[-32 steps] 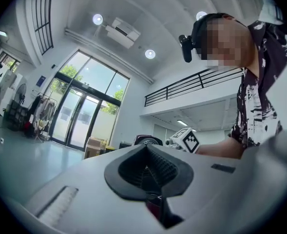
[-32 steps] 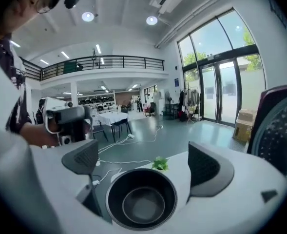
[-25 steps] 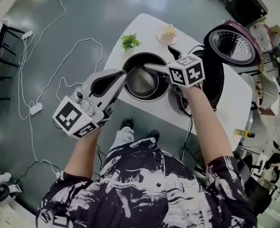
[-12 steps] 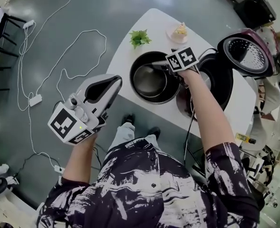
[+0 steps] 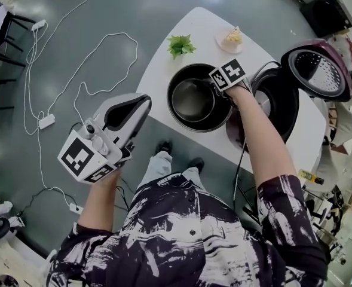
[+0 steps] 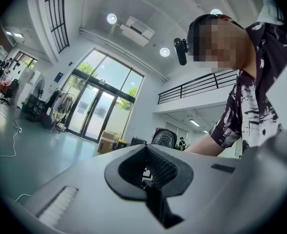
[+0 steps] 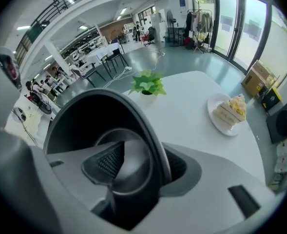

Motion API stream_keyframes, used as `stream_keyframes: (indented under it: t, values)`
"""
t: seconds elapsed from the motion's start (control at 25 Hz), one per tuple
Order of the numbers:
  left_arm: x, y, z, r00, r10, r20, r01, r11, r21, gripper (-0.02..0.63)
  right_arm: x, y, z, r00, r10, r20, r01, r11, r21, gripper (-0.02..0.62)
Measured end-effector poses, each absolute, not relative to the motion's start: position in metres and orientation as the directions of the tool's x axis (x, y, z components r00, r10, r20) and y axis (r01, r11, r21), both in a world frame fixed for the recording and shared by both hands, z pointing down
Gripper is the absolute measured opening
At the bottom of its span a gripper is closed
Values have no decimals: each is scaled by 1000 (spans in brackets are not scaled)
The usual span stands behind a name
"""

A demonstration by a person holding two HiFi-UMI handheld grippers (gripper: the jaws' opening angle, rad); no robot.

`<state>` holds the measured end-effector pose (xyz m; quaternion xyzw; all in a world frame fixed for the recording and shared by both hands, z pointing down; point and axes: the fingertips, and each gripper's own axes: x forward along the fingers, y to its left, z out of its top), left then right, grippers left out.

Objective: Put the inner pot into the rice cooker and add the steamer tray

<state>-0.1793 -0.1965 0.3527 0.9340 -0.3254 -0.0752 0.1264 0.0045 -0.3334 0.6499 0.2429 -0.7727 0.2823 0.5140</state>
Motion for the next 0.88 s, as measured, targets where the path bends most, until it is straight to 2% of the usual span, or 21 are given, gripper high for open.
stream_keyframes:
  t: [0.08,0.16,0.2,0.4,0.64,0.88]
  values:
    - [-180,-196,353,776,-628,-54,-591,-755,284,5,10,-336,654,-303,-97,948,-664,736,-137,158]
    - [-181,-196,353,775,-630,-50,-594,-753,283,5,19,-341,656,-244,-122,962,-663,745,-73,42]
    - [-182,-196,352,775,-630,-49,-595,-753,283,5,21,-342,656,-221,-126,967,-658,751,-52,25]
    - [-184,-197,352,773,-632,-48,-596,-751,282,5,22,-339,657,-169,-102,980,-627,779,-27,9]
    - [-180,-197,349,779,-624,-57,-587,-759,281,5,23,-336,651,-213,-113,971,-692,719,-68,0]
    - [-171,-196,341,792,-607,-69,-570,-775,273,5,21,-336,638,-227,-130,965,-698,713,-68,0]
